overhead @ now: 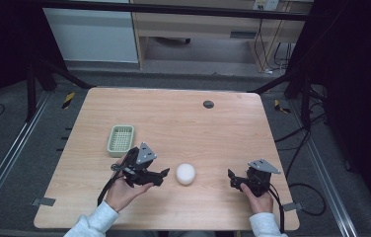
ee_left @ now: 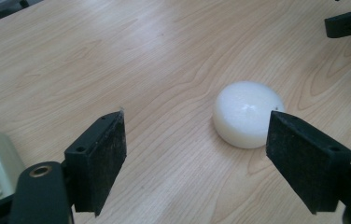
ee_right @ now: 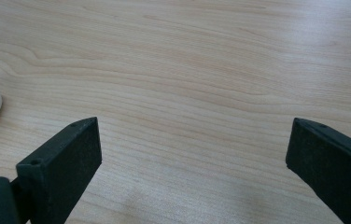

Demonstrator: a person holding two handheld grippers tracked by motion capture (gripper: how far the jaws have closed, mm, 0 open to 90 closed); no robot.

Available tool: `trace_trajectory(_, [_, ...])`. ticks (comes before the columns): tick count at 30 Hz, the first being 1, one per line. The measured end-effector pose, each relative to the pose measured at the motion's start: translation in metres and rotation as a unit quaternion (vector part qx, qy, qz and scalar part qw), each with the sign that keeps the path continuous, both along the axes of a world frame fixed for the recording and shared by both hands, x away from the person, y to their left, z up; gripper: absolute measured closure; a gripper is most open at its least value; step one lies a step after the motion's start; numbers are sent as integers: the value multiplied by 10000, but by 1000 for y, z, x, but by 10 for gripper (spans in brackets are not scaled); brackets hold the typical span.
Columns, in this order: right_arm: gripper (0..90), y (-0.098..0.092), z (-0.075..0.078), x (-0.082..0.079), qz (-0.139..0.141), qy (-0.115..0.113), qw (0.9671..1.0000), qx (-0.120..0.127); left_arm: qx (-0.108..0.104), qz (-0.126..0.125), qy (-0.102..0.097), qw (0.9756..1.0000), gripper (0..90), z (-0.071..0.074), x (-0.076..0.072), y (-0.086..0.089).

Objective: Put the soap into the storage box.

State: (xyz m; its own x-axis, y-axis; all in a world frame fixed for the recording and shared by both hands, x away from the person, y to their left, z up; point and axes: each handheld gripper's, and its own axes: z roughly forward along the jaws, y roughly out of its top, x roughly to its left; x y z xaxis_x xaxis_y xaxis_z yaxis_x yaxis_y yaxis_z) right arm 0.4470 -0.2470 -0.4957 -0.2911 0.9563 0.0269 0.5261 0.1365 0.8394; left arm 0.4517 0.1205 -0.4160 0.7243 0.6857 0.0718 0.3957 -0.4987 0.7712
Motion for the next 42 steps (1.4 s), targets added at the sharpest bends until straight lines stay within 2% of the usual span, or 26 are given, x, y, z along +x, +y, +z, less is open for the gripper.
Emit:
trace_trajectory(4, [38, 1, 0, 0, 1, 22, 10000, 27, 134, -102, 67, 9998, 196, 0, 2, -8])
trace_trajectory(7, [38, 1, 0, 0, 6, 22, 10000, 24, 152, -144, 96, 9997, 196, -1, 3, -12])
trace_trajectory(8, [38, 0, 0, 0, 16, -21, 10000, -44, 171, -154, 113, 9997, 196, -1, 4, -13])
trace_trajectory(15, [38, 1, 0, 0, 7, 6, 10000, -1, 285, -240, 202, 9991, 195, -1, 9, -20])
trace_trajectory(17, [38, 0, 0, 0, 18, -23, 10000, -43, 253, -230, 199, 9992, 194, -1, 10, -23])
trace_trajectory(20, [38, 1, 0, 0, 13, 15, 10000, 24, 297, -285, 212, 9989, 193, -1, 12, -27])
trace_trajectory(31, [38, 0, 0, 0, 11, 16, 10000, 17, 409, -453, 341, 9976, 193, -8, 15, -45])
trace_trajectory(33, [39, 0, -1, 0, 13, -5, 10000, -42, 434, -466, 357, 9973, 190, -10, 16, -48])
trace_trajectory(42, [38, 1, 0, 0, 25, -2, 10000, -18, 473, -477, 459, 9967, 177, -18, 18, -57])
